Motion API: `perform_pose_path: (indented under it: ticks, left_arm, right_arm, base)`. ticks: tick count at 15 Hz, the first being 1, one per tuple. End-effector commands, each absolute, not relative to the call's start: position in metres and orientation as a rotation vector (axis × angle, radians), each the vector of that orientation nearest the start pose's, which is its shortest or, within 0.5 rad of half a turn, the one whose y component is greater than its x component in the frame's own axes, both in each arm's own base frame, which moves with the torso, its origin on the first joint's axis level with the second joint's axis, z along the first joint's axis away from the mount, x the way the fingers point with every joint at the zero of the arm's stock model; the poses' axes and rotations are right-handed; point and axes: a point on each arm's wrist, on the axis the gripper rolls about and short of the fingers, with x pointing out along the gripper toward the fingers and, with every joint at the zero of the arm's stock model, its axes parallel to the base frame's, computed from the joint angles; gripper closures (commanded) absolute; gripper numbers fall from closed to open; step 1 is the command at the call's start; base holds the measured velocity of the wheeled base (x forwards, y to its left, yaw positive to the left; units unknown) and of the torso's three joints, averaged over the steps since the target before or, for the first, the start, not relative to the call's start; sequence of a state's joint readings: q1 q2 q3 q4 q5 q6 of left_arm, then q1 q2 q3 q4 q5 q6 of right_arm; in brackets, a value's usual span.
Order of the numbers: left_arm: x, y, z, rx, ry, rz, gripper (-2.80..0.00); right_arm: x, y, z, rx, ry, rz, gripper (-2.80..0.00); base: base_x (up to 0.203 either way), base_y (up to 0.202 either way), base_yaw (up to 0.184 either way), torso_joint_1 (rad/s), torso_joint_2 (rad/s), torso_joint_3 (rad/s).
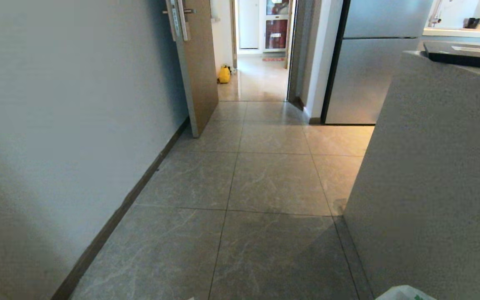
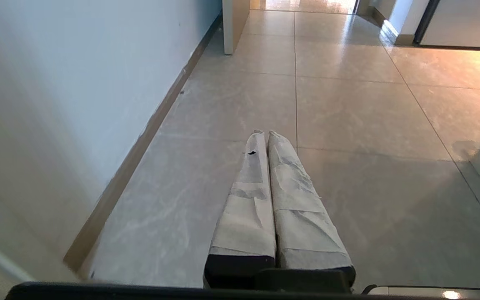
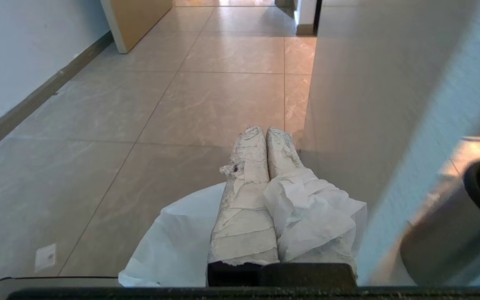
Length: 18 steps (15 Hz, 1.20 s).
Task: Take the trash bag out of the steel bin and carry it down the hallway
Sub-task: Put the trash bag at the door
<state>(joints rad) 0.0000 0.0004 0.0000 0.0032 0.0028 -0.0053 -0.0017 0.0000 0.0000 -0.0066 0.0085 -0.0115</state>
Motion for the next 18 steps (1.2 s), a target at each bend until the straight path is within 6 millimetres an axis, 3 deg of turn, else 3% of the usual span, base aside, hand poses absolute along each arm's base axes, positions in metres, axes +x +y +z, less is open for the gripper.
perform_pose_path:
  ticks: [1, 18]
  left_arm:
    - [-0.0228, 0.0001, 0.0752, -0.006, 0.003, 0.003, 0.00]
    - [-0.0228, 0.0001, 0.0752, -0.006, 0.003, 0.003, 0.00]
  right_arm:
    - [-0.0228, 0.0002, 0.0762, -0.012, -0.007, 0.008, 0.00]
    - [-0.0228, 0.0002, 0.0761, -0.012, -0.006, 0.008, 0.00]
  base:
    - [0.191, 0.000, 0.000, -0.002, 0.00, 0.003]
    - [0.189, 0.000, 0.000, 0.002, 0.00, 0.002]
